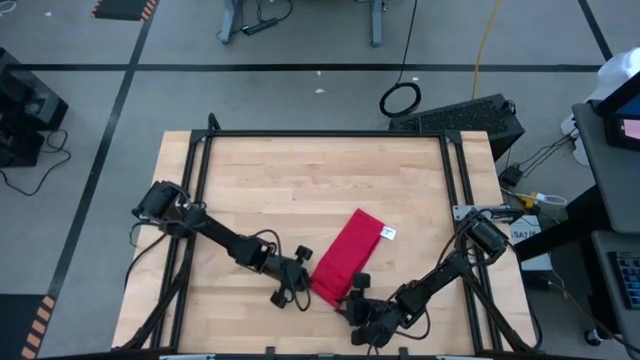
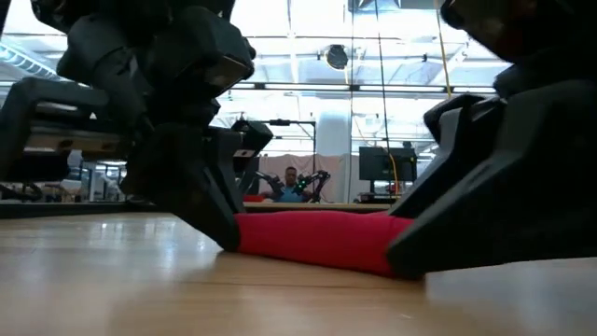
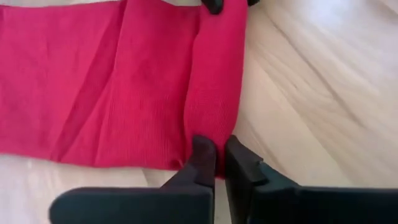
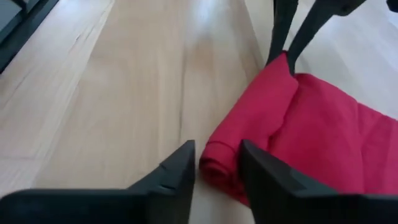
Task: Roll towel
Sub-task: Roll the red towel
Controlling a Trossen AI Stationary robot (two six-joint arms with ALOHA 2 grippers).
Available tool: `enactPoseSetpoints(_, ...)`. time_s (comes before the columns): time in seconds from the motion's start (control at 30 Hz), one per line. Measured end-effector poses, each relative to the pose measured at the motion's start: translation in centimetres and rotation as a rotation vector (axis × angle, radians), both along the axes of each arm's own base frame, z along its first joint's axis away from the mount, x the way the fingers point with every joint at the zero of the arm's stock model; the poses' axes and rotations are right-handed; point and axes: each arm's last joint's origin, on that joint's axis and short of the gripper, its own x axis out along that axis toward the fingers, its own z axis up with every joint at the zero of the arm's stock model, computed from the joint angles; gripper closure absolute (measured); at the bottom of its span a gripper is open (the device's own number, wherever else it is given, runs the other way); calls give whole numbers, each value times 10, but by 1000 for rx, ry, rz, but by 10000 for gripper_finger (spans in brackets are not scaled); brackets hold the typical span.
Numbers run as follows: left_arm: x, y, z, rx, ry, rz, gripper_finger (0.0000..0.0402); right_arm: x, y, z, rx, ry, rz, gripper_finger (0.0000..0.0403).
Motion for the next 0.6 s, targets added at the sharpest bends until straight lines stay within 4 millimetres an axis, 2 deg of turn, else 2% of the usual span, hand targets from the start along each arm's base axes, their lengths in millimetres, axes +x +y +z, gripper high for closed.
enactPoseSetpoints(0.13, 5, 1, 5, -89, 74, 12, 383, -5, 4, 7, 28, -2, 3, 245)
enactPoseSetpoints(0.27, 11, 6, 11, -199, 189, 55, 379, -10, 10, 8, 70, -20, -21, 220)
enactPoseSetpoints(0.47, 21, 24, 16, -366, 280, 117, 379, -14, 14, 11, 89, -117, -129, 214)
enactPoseSetpoints(0.6, 23, 36, 16, -445, 336, 134, 378, -11, 18, 16, 109, -184, -137, 220)
